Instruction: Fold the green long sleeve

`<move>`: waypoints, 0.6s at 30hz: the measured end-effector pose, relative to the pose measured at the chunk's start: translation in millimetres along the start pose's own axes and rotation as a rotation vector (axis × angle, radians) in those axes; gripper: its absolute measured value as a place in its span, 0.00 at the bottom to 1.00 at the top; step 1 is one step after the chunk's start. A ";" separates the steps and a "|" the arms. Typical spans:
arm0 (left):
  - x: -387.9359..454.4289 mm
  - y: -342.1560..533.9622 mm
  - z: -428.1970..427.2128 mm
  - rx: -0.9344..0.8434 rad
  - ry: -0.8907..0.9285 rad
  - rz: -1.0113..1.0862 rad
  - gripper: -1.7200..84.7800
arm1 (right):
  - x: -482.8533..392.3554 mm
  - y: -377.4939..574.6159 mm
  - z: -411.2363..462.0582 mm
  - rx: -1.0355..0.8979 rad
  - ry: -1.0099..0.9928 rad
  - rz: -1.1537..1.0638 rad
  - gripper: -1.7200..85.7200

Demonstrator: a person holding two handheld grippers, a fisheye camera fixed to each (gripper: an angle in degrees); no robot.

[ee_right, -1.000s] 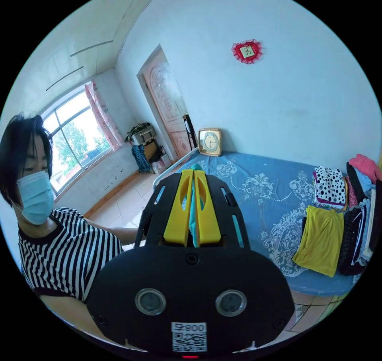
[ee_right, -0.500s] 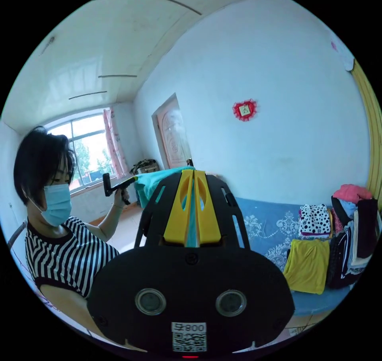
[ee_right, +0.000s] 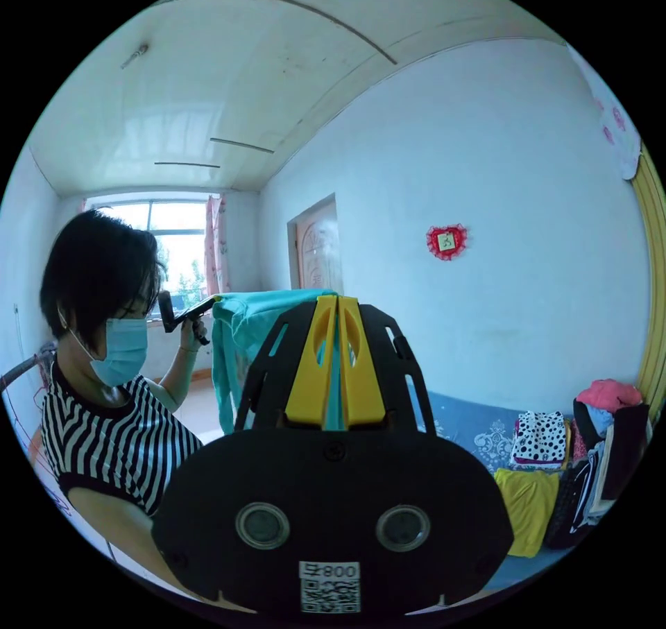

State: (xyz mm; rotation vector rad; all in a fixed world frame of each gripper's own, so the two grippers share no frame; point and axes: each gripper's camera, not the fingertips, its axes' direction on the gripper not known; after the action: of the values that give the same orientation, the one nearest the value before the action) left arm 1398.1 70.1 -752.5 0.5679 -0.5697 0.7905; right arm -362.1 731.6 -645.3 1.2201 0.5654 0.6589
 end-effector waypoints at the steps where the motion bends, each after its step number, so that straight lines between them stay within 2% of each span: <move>1: -3.4 0.7 -0.2 0.002 -0.010 0.006 0.02 | 4.8 2.2 9.6 -0.013 -0.001 -0.004 0.02; 7: -57.8 25.7 34.9 -0.030 -0.024 -0.033 0.02 | 51.9 22.9 84.0 -0.109 0.000 0.024 0.02; 10: -90.7 50.1 79.7 -0.102 -0.033 -0.061 0.02 | 89.3 38.1 138.5 -0.176 0.020 0.053 0.02; 16: -173.9 129.3 230.6 -0.321 0.007 -0.164 0.03 | 217.1 82.4 296.6 -0.375 0.064 0.168 0.02; 18: -212.1 177.3 314.2 -0.436 0.032 -0.238 0.03 | 267.0 103.1 360.3 -0.467 0.086 0.219 0.02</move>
State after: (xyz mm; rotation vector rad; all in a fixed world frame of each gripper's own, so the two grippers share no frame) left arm 1058.4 -138.1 -624.4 0.2143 -0.6098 0.4298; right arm 61.3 708.7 -466.4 0.8212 0.3226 0.9713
